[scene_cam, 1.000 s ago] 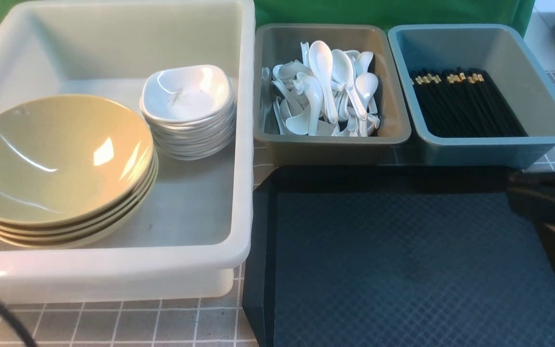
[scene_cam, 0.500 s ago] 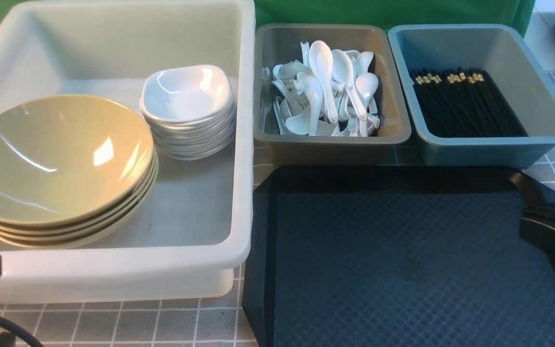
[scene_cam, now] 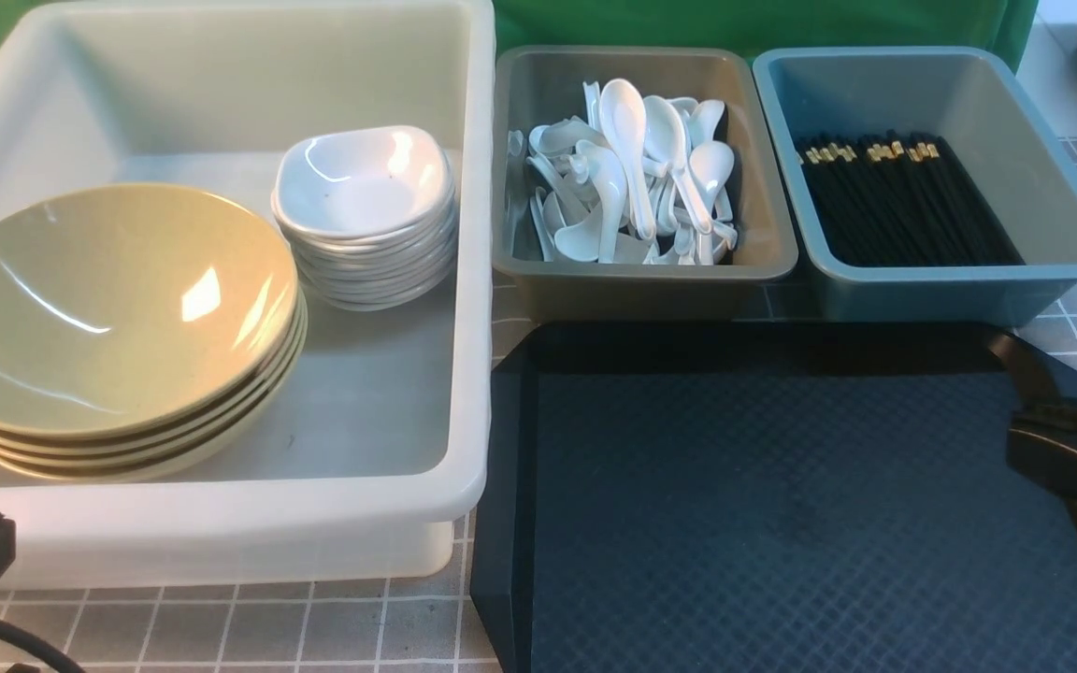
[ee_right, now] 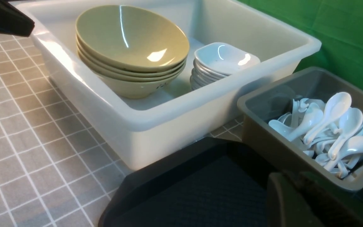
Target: On grey table put chopsticks spoon bowls plates into blue grey white boxes.
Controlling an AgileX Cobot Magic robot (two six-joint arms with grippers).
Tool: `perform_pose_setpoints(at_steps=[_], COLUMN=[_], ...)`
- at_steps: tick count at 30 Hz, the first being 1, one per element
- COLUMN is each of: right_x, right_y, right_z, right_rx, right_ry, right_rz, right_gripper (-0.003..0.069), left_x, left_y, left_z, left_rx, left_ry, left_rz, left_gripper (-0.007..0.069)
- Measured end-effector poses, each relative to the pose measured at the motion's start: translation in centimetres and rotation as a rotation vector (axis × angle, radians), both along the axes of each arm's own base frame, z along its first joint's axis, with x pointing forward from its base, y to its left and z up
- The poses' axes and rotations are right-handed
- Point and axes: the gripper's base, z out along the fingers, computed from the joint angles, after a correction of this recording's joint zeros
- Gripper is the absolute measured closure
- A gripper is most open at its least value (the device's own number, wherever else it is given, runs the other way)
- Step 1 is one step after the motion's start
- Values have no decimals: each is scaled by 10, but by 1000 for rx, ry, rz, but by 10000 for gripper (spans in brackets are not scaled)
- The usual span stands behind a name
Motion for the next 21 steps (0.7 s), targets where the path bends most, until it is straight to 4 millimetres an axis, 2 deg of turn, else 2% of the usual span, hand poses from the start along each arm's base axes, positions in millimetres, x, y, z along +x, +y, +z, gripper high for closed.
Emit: perform_pose_setpoints(at_steps=[6,10,14,16,21], right_x=[0,3,8,9,-2], right_y=[0,0,-15,-28,-59], right_z=[-1,-18,-45,-65,-113], right_rx=[3,19,61,86,123], right_ry=[4,4,50,99,133], right_rz=[-1,-19,-162,-280,-559], right_gripper=[611,656,660,660,660], left_x=[0,0,0,0,0], left_y=[0,0,0,0,0], left_z=[0,0,0,0,0], left_rx=[0,0,0,0,0], left_ry=[0,0,1,1,1], left_rz=[0,0,0,0,0], left_gripper=[635,635,635,635,635])
